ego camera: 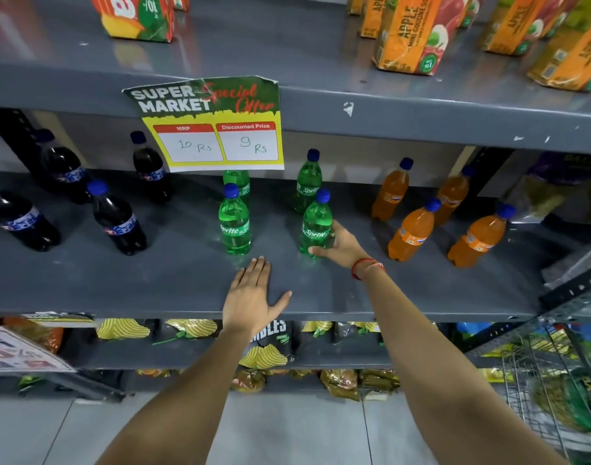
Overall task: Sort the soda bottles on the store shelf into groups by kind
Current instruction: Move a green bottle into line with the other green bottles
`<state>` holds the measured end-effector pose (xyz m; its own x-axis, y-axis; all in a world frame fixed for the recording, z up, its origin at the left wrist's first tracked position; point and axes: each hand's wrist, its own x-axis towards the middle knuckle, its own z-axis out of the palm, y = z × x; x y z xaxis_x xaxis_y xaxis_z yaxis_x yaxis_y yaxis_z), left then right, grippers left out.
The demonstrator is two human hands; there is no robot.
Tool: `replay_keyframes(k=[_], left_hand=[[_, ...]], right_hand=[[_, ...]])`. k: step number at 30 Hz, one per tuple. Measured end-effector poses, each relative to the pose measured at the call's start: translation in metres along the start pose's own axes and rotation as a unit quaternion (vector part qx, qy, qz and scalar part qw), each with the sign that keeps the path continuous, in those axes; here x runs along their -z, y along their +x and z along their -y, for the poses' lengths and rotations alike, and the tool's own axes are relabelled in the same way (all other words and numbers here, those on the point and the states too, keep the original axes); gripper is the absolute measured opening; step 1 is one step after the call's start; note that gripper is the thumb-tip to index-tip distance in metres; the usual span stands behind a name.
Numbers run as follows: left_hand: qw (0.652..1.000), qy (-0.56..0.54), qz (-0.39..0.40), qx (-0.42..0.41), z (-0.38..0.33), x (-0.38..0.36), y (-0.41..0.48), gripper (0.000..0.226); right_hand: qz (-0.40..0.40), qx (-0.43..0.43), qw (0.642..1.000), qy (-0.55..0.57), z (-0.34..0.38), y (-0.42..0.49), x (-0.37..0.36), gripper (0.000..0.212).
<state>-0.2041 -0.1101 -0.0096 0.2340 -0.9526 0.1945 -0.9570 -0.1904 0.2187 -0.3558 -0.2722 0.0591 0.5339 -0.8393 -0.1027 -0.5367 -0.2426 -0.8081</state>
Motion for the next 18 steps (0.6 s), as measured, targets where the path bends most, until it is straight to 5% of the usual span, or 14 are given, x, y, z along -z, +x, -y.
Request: replay_keyframes(k=[5,9,18], left_hand=[[1.000,-0.004,-0.004,0.003,-0.001,0.001,0.001,0.079],[1.000,0.008,0.004,0.006,-0.002,0.002,0.001,0.079],[1.000,0.011,0.003,-0.002,-0.001,0.002,0.001,0.078]], right_hand=[[-0.146,0.002,0.989,0.028,0.000,-0.010,-0.036,0.083],[-0.238,-0.022,0.969,0.063,-0.004,-0.015,-0.057,0.063],[-0.216,0.004,0.971,0.101,-0.018,-0.022,-0.060,0.050]])
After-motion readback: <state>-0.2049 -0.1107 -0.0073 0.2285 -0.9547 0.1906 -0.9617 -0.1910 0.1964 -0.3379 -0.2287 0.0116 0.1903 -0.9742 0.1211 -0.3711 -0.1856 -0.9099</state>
